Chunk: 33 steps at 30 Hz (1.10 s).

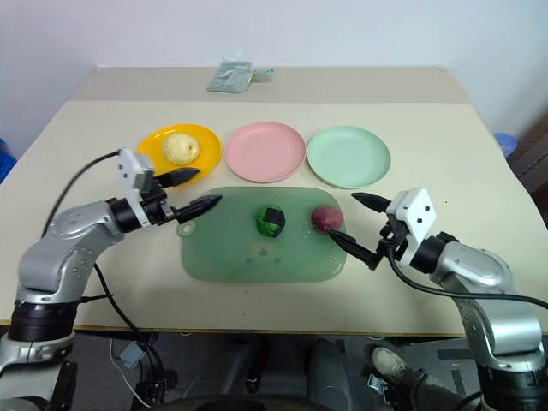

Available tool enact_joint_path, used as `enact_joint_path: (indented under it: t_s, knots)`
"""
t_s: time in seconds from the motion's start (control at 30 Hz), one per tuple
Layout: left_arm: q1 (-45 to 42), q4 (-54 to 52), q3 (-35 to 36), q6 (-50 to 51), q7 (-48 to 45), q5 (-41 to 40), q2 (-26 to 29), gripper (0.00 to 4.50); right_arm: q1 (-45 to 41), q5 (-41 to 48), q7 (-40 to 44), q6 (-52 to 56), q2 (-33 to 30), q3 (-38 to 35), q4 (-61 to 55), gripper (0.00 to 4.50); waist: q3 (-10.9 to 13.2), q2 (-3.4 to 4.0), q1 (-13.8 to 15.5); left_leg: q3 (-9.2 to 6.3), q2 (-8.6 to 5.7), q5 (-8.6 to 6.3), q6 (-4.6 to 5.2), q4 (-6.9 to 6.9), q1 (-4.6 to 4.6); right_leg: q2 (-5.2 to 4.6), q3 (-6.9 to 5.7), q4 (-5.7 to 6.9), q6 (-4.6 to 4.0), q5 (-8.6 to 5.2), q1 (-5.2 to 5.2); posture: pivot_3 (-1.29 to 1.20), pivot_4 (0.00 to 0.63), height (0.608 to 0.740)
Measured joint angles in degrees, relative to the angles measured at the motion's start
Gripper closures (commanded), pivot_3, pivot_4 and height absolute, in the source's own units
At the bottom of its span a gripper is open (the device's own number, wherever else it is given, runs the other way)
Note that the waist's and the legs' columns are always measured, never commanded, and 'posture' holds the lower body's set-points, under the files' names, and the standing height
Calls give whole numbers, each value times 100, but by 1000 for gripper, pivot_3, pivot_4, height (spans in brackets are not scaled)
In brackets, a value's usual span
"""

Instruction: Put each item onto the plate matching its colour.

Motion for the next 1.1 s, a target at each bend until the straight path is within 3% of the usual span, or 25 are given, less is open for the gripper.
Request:
enact_joint_path:
  t_s: [0.23,0.37,0.5,0.67,0.87,1.1]
  knots:
    - [-931,1394,-713,-624,-716,516,-416,44,382,8,-551,273,4,-164,-717,0,0,0,-10,0,0,0,0,-1,0,-1,1,-1,0,0,-1,0,150,740]
    - [-1020,1544,-790,-832,-960,542,-455,44,323,84,-966,596,63,-63,-1170,0,0,0,-37,0,1,1,-1,-2,0,0,1,0,0,0,-4,0,150,740]
    - [-401,1159,-353,-917,-1289,282,-15,44,-412,-46,-1366,893,242,729,-1271,0,0,0,-181,0,3,2,-3,-7,0,2,4,0,0,0,-8,0,150,740]
    - [604,559,385,-939,-1869,-253,580,44,-1261,-244,-1641,1337,439,1484,-899,0,1,2,-157,-1,3,3,-3,-11,0,1,3,-3,-2,-1,-6,0,150,740]
    - [1332,-21,888,-716,-2235,-809,1016,44,-1878,-231,-1496,1774,619,2052,-358,0,2,3,-138,-2,2,-2,5,-7,1,-1,0,-13,-1,0,0,0,150,740]
    - [1920,-743,1101,-586,-2128,-994,1124,44,-2340,-303,-1084,1945,765,2584,688,0,4,8,-178,-1,3,-1,3,-17,1,0,2,-12,-2,-1,-5,0,150,740]
